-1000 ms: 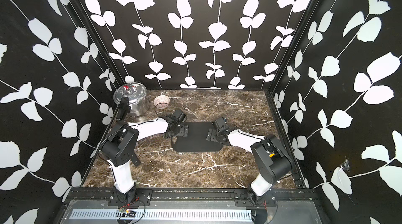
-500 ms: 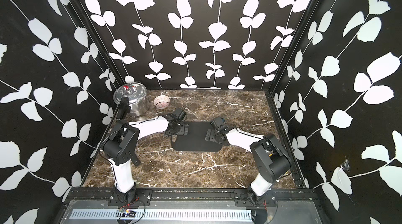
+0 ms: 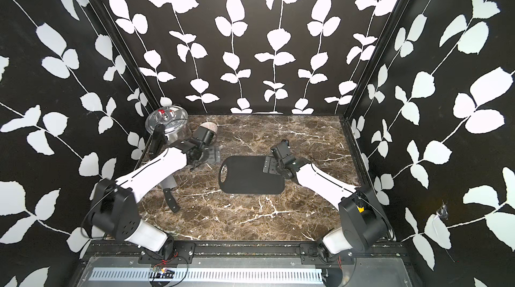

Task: Align the knife with the edge of the cutting board
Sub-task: Adjust the work surface at the center of the board, then move the knife to the center of the board.

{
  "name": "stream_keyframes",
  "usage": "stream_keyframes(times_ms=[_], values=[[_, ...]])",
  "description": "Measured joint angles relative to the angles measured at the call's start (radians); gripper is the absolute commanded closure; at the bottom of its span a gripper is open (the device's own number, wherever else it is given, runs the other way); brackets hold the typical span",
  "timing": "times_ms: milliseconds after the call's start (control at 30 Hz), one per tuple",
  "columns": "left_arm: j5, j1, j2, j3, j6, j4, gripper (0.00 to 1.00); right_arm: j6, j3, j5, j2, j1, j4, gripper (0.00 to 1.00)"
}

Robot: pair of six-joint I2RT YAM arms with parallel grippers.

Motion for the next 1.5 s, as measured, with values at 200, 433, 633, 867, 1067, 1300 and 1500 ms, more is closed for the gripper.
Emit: stream_keyframes(times_ms=[200, 433, 633, 867, 1067, 1300, 1500], values=[[-0.056, 0.139, -0.139, -0.166, -0.088, -0.109, 0.01, -0.056, 0.001, -0.018, 0.009, 0.077, 0.023, 0.01], [-0.026, 0.375, -0.249, -0.393, -0.190, -0.133, 0.01, -0.074, 0.019, -0.044, 0.052, 0.139, 0.042, 0.01], [0.024, 0.473, -0.269, -0.487, -0.209, -0.080, 0.07, -0.075, 0.037, -0.048, 0.061, 0.151, 0.045, 0.00], [0.083, 0.480, -0.200, -0.515, -0.208, 0.017, 0.29, -0.075, 0.045, -0.047, 0.061, 0.154, 0.039, 0.00], [0.124, 0.480, -0.195, -0.556, -0.220, 0.062, 0.49, -0.075, 0.045, -0.040, 0.061, 0.154, 0.021, 0.01], [0.138, 0.480, -0.195, -0.572, -0.217, 0.081, 0.67, -0.075, 0.047, -0.037, 0.061, 0.154, 0.013, 0.01], [0.131, 0.480, -0.177, -0.556, -0.180, 0.072, 0.87, -0.075, 0.062, -0.036, 0.061, 0.155, 0.010, 0.01]])
